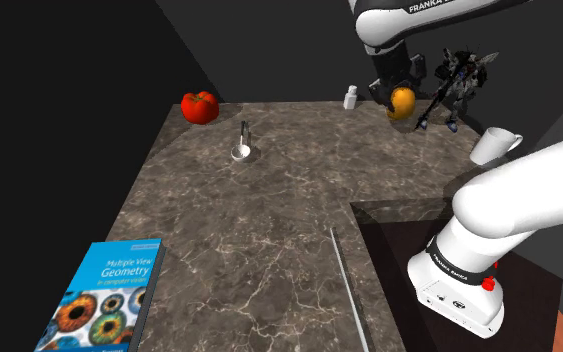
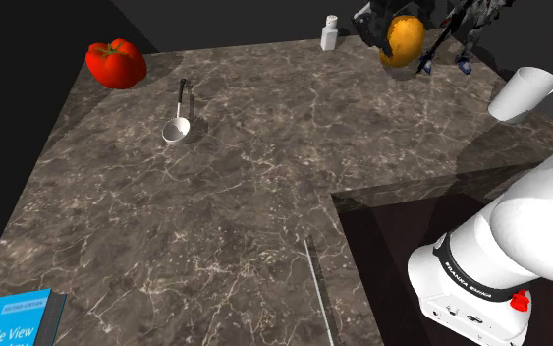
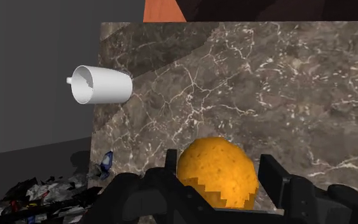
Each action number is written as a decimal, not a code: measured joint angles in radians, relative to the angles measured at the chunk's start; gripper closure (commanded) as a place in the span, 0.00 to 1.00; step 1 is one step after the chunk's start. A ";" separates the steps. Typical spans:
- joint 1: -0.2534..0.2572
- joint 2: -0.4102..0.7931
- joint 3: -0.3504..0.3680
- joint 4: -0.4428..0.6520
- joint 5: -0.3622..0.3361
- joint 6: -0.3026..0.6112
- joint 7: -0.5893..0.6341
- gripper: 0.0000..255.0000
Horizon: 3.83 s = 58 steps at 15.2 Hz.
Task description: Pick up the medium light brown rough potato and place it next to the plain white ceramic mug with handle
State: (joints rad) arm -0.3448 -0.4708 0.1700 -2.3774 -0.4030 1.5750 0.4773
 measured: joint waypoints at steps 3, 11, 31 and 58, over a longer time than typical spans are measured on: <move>-0.033 -0.026 -0.059 -0.033 -0.050 0.039 -0.063 1.00; -0.127 0.004 -0.207 -0.023 -0.178 0.150 -0.216 1.00; -0.277 0.238 -0.472 0.081 -0.334 0.457 -0.429 1.00; -0.302 0.438 -0.506 -0.040 -0.441 0.744 -0.237 1.00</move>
State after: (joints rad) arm -0.6463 -0.0325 -0.3359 -2.4176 -0.8436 2.3190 0.2401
